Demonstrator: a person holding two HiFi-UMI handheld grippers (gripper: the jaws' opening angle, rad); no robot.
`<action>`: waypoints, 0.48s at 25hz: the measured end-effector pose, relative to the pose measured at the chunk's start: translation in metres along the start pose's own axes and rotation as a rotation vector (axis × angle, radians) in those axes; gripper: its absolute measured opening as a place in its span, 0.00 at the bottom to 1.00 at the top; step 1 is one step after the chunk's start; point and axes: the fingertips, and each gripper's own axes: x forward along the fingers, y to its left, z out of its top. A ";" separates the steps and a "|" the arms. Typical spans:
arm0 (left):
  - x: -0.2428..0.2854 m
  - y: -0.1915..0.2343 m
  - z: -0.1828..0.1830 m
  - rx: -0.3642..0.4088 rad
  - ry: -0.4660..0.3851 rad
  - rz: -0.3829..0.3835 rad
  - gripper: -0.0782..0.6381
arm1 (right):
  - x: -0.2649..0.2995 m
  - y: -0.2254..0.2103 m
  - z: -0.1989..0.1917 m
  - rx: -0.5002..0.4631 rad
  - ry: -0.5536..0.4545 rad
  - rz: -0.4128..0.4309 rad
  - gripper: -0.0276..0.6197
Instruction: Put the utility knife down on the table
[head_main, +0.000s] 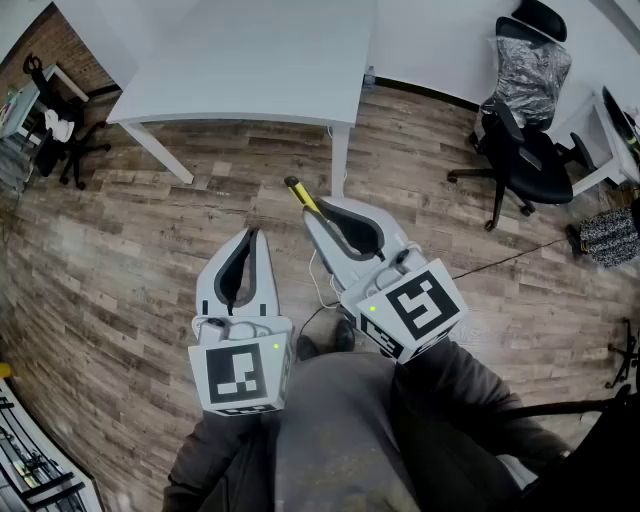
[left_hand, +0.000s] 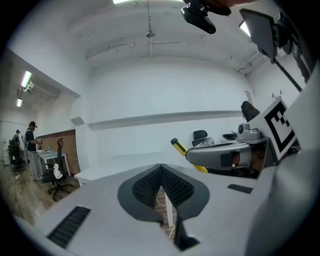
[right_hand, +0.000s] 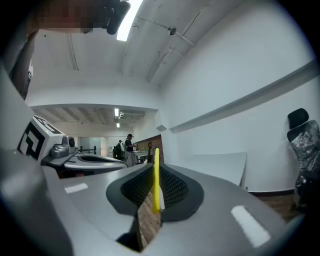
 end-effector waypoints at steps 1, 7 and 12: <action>-0.001 0.005 -0.008 -0.002 0.002 0.003 0.11 | -0.001 -0.002 0.000 0.000 -0.001 0.000 0.11; 0.004 0.012 -0.027 -0.029 0.021 0.056 0.11 | -0.006 -0.016 -0.001 0.025 -0.008 0.024 0.11; 0.012 0.002 -0.026 -0.007 0.013 0.048 0.11 | -0.007 -0.027 0.000 0.036 -0.019 0.049 0.11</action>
